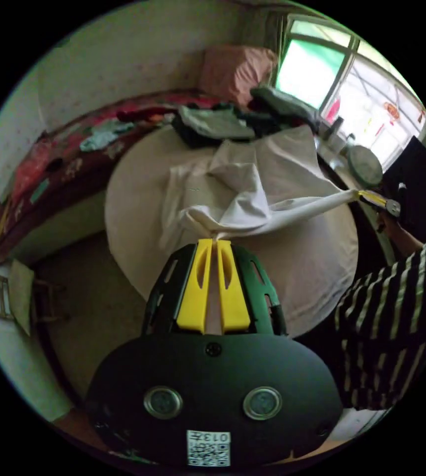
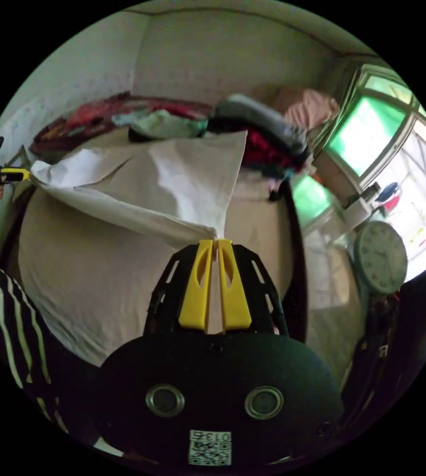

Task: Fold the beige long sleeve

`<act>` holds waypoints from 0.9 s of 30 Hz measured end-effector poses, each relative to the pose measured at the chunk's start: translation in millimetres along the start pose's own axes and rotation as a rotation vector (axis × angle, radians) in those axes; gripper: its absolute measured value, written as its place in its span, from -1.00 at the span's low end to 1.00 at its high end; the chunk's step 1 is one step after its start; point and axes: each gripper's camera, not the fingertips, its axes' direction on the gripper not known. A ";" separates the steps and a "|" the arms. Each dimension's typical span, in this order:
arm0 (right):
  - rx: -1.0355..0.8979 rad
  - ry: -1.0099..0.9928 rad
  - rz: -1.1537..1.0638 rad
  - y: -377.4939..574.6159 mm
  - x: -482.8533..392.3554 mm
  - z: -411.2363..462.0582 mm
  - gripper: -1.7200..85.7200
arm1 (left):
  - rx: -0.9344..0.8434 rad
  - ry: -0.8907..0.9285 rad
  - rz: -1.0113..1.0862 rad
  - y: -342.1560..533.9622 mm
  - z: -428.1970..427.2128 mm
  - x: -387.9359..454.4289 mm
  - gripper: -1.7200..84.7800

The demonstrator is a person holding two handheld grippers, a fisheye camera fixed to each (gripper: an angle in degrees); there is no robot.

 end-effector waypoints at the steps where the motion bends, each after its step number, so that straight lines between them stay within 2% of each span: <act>1: -0.105 -0.028 -0.009 4.1 -11.0 23.7 -0.93 | -0.041 0.005 -0.007 1.2 12.2 0.1 -0.95; 4: -0.219 -0.006 -0.042 4.0 -27.7 50.4 -0.93 | -0.142 -0.047 -0.005 0.6 42.5 0.1 -0.95; 9: -0.146 0.007 -0.092 -16.0 -24.5 22.3 -0.93 | -0.064 -0.011 0.042 -8.3 5.3 -5.8 -0.95; 12: -0.122 0.084 -0.191 -13.5 -31.0 4.4 -0.93 | -0.058 0.018 0.060 3.3 -4.9 -2.7 -0.95; 15: -0.209 0.077 -0.236 2.3 -41.4 23.1 -0.92 | -0.151 0.060 0.019 25.9 29.0 -4.9 -0.95; 19: -0.417 0.067 -0.243 15.9 -54.6 59.6 -0.89 | -0.302 0.090 -0.047 53.4 67.9 -5.5 -0.93; 22: -0.400 -0.030 -0.179 5.0 -44.0 48.8 -0.86 | -0.254 0.136 -0.084 64.9 54.1 -11.9 -0.88; 27: -0.210 -0.168 -0.247 -63.4 -63.7 44.5 -0.80 | -0.093 0.037 0.022 14.1 37.7 -7.0 -0.67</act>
